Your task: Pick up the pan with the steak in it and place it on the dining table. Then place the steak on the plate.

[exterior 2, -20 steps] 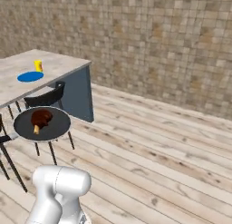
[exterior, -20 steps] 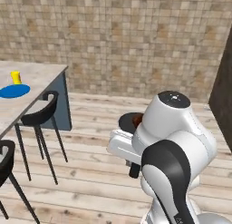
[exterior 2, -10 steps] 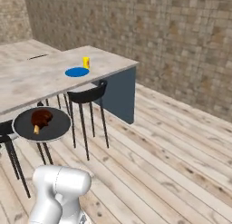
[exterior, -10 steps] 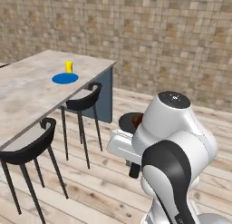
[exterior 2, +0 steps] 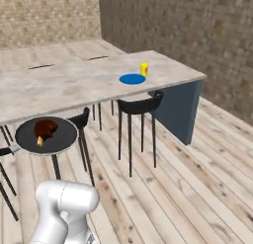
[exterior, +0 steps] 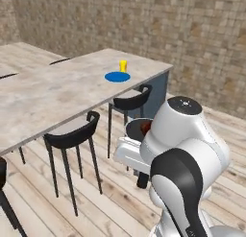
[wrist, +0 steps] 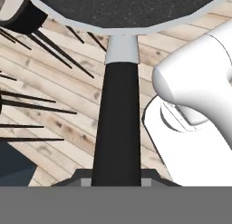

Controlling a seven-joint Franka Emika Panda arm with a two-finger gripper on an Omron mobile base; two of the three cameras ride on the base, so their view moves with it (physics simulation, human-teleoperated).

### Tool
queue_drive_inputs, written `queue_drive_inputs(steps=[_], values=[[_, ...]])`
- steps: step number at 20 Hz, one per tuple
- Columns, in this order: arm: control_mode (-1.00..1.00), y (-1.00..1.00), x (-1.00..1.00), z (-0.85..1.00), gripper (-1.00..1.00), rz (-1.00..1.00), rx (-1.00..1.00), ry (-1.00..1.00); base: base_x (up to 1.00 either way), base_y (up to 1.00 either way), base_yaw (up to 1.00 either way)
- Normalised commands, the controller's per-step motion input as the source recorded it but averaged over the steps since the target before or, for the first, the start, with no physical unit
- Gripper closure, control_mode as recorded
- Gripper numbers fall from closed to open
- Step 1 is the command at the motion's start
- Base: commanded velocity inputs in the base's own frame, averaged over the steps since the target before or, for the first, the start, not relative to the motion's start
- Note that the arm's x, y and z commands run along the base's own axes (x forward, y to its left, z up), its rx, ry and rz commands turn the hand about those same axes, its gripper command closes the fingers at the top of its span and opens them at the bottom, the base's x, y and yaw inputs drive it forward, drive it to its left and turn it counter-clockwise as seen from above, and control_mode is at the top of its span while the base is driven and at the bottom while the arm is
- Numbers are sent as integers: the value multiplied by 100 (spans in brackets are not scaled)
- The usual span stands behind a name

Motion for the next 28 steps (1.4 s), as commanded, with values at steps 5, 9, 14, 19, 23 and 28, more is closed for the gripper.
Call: queue_drive_inputs(steps=[5, 9, 14, 19, 23, 28], values=[[100, 0, 0, 0, 100, 0, 0, 0, 0, 0, 49], [100, 0, 0, 0, 100, 0, 0, 0, 0, 0, 49], [100, 0, 0, 0, 100, 0, 0, 0, 0, 0, 49], [100, 0, 0, 0, 100, 0, 0, 0, 0, 0, 49], [100, 0, 0, 0, 100, 0, 0, 0, 0, 0, 49], [100, 0, 0, 0, 100, 0, 0, 0, 0, -19, 37]])
